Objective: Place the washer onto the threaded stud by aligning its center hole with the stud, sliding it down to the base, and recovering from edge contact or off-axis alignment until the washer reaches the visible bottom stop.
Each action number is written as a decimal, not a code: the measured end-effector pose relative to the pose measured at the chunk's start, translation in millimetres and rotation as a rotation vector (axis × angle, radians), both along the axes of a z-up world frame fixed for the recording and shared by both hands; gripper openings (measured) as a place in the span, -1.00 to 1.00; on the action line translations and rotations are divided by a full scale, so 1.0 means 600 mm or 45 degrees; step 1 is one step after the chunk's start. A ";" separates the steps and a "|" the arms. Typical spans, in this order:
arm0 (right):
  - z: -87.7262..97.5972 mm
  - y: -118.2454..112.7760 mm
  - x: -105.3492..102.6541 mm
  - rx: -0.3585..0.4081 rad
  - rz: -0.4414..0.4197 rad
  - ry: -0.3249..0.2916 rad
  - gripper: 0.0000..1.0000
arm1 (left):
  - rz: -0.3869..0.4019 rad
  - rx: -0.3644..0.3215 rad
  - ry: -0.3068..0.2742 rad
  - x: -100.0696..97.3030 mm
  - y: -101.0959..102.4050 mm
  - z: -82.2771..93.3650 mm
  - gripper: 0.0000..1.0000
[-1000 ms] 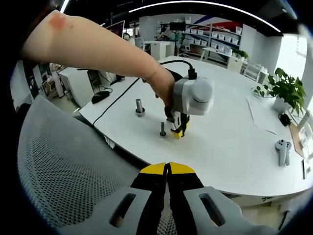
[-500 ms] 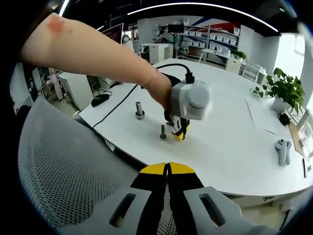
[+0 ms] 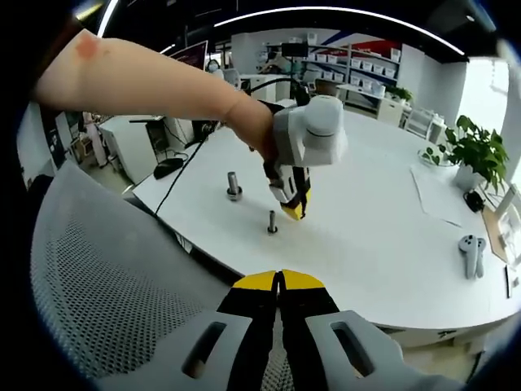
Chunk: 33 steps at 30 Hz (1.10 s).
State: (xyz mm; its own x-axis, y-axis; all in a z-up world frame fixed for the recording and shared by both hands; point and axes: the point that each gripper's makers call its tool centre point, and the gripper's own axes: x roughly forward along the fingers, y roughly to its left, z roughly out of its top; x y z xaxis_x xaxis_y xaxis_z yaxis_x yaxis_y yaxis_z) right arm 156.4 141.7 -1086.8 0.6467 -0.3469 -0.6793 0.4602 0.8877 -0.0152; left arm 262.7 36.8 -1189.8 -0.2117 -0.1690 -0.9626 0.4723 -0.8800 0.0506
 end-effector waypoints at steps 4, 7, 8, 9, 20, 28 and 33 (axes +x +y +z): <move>0.000 0.000 0.000 0.001 -0.001 0.002 -0.92 | -0.001 0.005 -0.011 0.015 0.015 0.021 -0.83; 0.000 0.000 0.000 0.001 -0.001 0.002 -0.92 | 0.011 0.015 -0.006 0.020 0.024 0.036 -0.83; 0.000 0.000 -0.001 0.001 -0.001 0.003 -0.92 | 0.013 0.014 -0.004 0.021 0.026 0.041 -0.83; 0.000 0.000 -0.001 0.001 -0.002 0.002 -0.92 | 0.010 0.015 -0.005 0.018 0.031 0.046 -0.83; -0.001 0.000 -0.001 0.003 -0.002 0.011 -0.92 | -0.061 0.053 -0.024 0.002 0.051 0.052 -0.83; -0.002 -0.001 -0.002 0.005 -0.005 0.014 -0.92 | -0.064 0.065 -0.051 0.014 0.058 0.034 -0.83; -0.001 -0.001 -0.002 0.005 -0.007 0.013 -0.92 | -0.048 0.077 -0.051 0.012 0.063 0.026 -0.83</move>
State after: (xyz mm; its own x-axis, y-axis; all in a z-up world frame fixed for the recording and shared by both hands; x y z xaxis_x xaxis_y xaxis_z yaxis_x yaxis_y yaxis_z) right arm 155.0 141.0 -1087.6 0.6380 -0.3480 -0.6870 0.4650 0.8852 -0.0165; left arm 269.8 74.9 -1174.3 -0.1778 -0.1028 -0.9787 0.4373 -0.8992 0.0150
